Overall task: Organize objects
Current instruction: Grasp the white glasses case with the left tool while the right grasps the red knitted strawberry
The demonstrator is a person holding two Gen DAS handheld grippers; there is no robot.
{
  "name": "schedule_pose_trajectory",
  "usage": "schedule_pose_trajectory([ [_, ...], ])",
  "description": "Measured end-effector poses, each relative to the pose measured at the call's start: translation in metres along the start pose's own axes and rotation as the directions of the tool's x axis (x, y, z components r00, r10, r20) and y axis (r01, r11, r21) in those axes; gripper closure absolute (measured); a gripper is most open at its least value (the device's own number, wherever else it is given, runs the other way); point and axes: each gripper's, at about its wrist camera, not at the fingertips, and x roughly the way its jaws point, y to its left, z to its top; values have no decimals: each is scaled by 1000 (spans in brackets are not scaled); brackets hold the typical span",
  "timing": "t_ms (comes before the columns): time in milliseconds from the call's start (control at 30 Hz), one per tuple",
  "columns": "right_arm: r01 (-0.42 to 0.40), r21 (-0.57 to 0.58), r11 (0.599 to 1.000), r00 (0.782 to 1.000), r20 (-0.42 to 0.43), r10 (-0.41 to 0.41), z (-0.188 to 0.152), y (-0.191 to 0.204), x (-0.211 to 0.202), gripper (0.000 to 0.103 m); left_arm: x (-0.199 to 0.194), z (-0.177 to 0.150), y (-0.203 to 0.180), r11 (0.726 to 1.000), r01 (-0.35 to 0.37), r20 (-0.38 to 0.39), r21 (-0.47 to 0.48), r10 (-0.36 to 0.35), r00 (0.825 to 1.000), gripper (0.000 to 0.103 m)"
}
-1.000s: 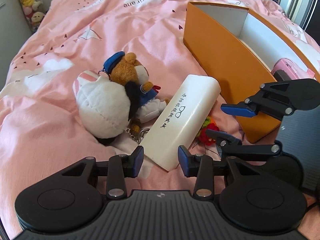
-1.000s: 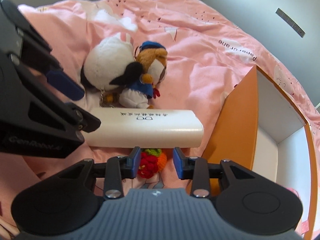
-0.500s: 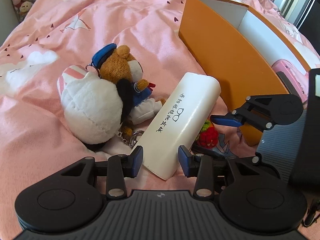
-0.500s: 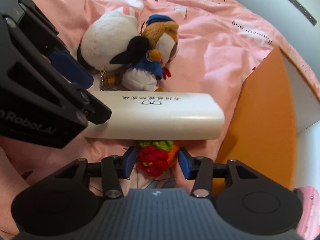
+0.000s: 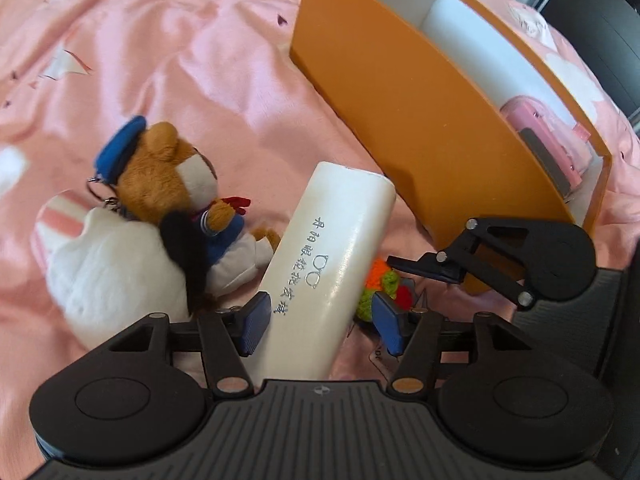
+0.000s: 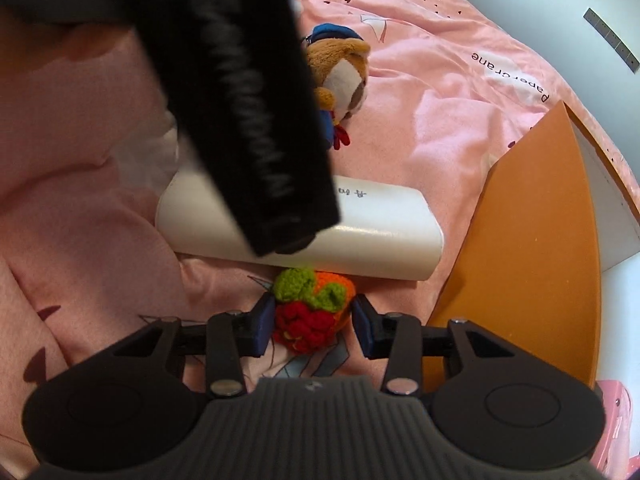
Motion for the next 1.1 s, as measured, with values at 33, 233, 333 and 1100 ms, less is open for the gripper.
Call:
schedule_pose_trajectory([
  [33, 1, -3, 1000, 1000, 0, -1, 0, 0, 0, 60, 4, 3, 2, 1000, 1, -17, 5, -1, 1000, 35],
  [233, -5, 3, 1000, 1000, -12, 5, 0, -3, 5, 60, 23, 11, -5, 994, -41, -87, 97, 49, 995, 27],
  [333, -9, 1, 1000, 1000, -14, 9, 0, -3, 6, 60, 32, 14, -9, 990, -48, -107, 132, 63, 992, 25],
  [1100, 14, -13, 1000, 1000, 13, -14, 0, -1, -15, 62, 15, -7, -29, 979, -148, -17, 139, 152, 988, 32],
])
